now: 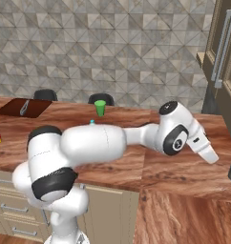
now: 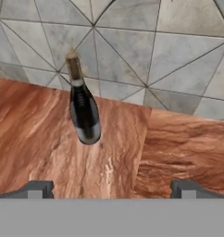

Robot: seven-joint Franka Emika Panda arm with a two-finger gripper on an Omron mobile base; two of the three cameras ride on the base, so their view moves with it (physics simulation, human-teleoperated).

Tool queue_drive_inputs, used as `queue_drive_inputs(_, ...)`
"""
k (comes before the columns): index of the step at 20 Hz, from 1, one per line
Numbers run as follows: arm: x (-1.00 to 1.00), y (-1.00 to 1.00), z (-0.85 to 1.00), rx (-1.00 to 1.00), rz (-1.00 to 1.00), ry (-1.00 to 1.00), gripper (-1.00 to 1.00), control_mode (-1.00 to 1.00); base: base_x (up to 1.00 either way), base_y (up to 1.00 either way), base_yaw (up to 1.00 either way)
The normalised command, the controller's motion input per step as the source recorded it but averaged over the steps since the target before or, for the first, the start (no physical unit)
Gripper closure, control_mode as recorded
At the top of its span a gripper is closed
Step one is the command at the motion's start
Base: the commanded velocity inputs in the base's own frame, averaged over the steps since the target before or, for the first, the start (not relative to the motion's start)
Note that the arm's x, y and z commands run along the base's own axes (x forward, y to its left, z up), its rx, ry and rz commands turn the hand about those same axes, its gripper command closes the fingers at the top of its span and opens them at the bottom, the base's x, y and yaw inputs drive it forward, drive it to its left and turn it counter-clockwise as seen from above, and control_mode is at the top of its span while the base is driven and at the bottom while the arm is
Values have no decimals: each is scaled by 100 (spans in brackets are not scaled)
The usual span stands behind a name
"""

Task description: Place the drinks on the dining counter in a tight cluster.

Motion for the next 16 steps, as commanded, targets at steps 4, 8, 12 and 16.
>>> queue_drive_inputs(4, 12, -26, 0, 0, 10, 0, -100, -100, 0, 0, 0)
queue_drive_inputs(8, 9, -31, 0, 0, 5, 0, -100, -100, 0, 0, 0)
queue_drive_inputs(12, 18, -25, 0, 0, 4, 0, -100, -100, 0, 0, 0)
queue_drive_inputs(16, 19, -25, 0, 1, 4, 0, -100, -100, 0, 0, 0)
